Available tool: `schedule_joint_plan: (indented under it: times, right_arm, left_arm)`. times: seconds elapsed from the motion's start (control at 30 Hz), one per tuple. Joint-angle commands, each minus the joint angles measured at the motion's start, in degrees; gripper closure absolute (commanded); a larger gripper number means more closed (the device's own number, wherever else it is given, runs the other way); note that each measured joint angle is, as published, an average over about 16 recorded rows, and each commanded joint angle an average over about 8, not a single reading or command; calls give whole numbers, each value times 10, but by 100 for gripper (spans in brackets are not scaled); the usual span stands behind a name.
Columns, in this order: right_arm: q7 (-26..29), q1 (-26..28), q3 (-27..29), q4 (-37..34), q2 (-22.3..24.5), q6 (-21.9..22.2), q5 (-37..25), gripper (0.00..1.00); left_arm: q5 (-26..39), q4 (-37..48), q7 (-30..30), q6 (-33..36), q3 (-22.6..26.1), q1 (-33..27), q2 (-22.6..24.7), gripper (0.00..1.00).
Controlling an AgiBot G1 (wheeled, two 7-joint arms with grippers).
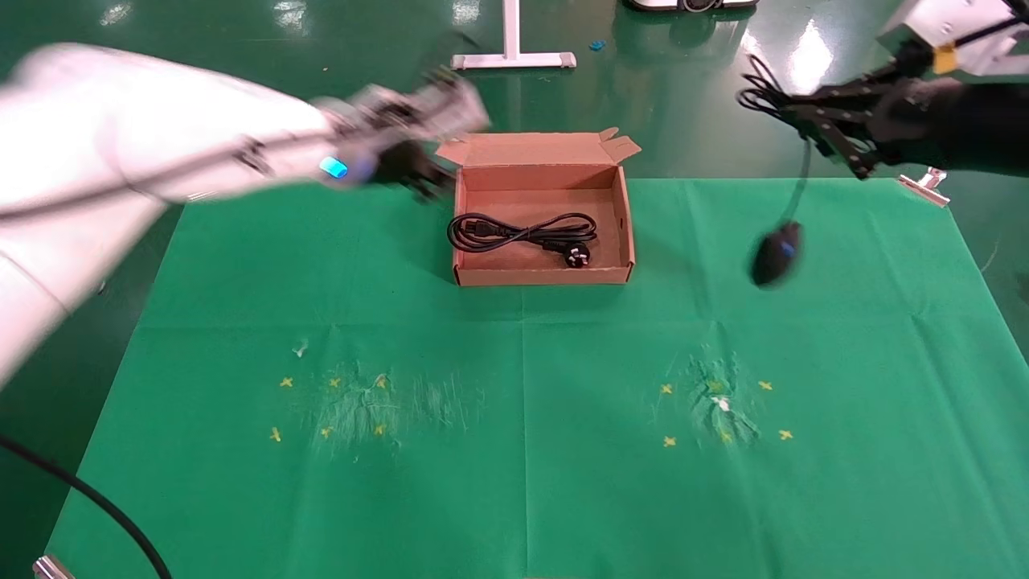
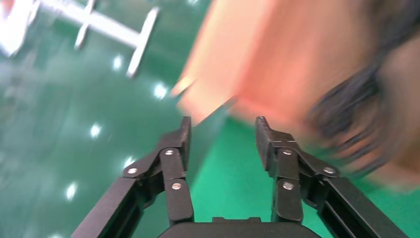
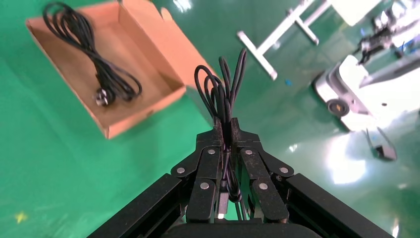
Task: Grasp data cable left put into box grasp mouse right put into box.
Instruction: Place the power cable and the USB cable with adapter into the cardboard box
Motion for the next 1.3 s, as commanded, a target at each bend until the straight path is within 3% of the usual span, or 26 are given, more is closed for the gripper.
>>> schedule_joint_plan:
  times: [0.03, 0.27, 0.5, 0.67, 0.9, 1.13, 1.17, 1.3]
  right_arm:
    - [1, 3, 0, 5, -7, 2, 1, 100]
    - [-46, 39, -27, -23, -96, 35, -29, 100]
    - [-108, 59, -56, -79, -194, 71, -43, 100]
    - [-130, 63, -75, -109, -245, 67, -39, 100]
    - [-122, 64, -103, -127, -282, 60, -69, 100]
    - [-99, 46, -125, -140, -293, 88, -131, 99]
    - [-97, 42, -127, -142, -295, 93, -137, 90]
    - [-92, 28, -131, -148, -297, 108, -152, 40]
  left_arm:
    - [3, 18, -12, 4, -2, -18, -15, 0]
    - [71, -67, -93, 54, 14, -43, -92, 0]
    - [134, -160, -184, 79, 22, -35, -122, 0]
    - [165, -200, -226, 92, 24, -30, -133, 0]
    - [189, -229, -257, 102, 24, -25, -140, 0]
    - [199, -241, -269, 106, 25, -23, -143, 0]
    - [200, -242, -270, 107, 25, -23, -143, 0]
    - [202, -246, -272, 108, 25, -22, -145, 0]
